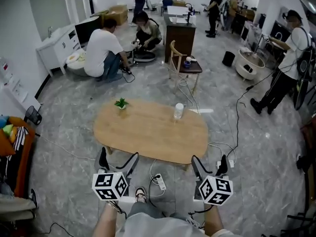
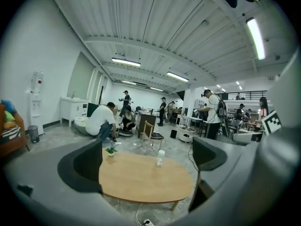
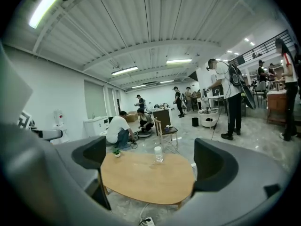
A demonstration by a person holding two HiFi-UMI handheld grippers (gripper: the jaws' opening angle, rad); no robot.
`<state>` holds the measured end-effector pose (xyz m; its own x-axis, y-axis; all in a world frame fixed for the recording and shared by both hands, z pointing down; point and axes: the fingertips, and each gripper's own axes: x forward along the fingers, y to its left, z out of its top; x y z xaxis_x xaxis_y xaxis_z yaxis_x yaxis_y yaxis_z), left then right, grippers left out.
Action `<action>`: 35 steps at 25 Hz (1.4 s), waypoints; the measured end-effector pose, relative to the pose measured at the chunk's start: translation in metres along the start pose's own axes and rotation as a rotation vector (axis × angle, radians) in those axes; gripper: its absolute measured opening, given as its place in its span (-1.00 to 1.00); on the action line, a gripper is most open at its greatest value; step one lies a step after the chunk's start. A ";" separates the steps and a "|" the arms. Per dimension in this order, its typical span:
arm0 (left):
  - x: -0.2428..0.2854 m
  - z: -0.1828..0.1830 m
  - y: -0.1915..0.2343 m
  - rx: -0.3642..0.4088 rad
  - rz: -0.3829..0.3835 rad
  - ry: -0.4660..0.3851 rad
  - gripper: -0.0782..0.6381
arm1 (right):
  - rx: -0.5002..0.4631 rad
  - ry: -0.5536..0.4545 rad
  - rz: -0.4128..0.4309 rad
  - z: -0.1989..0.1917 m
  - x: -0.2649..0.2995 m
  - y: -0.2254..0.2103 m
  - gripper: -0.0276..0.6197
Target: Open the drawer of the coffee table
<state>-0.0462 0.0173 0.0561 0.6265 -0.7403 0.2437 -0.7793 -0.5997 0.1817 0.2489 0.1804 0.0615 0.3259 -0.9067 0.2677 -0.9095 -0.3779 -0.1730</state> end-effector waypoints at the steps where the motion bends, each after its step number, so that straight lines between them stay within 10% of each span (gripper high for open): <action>1: 0.015 0.007 0.009 0.004 -0.020 0.004 0.83 | 0.007 -0.004 -0.015 0.004 0.010 0.007 0.90; 14: 0.148 0.035 0.048 0.058 -0.213 0.073 0.83 | 0.062 -0.015 -0.166 0.011 0.084 0.036 0.90; 35: 0.201 -0.032 -0.097 0.103 -0.403 0.223 0.83 | 0.162 0.053 -0.329 -0.029 0.051 -0.091 0.90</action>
<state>0.1551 -0.0636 0.1180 0.8522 -0.3662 0.3737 -0.4625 -0.8611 0.2110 0.3412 0.1742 0.1187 0.5760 -0.7227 0.3821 -0.7045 -0.6759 -0.2163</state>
